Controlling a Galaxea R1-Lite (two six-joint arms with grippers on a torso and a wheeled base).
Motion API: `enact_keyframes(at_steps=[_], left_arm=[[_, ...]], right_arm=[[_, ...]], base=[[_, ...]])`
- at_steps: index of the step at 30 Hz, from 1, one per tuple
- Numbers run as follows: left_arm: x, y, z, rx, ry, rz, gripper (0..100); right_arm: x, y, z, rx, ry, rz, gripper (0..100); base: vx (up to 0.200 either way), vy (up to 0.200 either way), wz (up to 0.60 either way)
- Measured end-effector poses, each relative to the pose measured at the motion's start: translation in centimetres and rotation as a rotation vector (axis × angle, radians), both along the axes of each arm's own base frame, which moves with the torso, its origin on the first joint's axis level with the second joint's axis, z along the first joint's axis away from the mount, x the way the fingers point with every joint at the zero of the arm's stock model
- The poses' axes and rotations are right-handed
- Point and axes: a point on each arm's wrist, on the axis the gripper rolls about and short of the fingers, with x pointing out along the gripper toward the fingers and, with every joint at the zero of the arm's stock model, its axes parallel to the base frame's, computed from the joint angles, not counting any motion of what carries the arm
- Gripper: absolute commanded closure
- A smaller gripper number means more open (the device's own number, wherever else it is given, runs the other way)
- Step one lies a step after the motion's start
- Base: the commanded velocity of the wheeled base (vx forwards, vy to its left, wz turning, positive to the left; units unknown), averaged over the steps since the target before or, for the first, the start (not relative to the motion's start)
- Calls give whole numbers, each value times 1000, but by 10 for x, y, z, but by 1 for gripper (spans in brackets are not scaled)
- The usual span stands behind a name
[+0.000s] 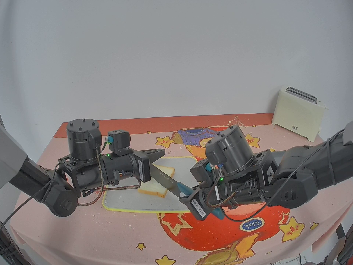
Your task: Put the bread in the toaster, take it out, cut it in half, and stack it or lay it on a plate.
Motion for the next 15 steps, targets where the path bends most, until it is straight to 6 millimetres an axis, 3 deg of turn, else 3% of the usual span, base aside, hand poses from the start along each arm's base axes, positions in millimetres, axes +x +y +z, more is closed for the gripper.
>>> enact_keyframes(at_steps=[15], left_arm=[[6, -1, -7, -12, -6, 2, 100]], right_arm=[[2, -4, 4, 9, -4, -13, 100]], base=[[0, 0, 0]])
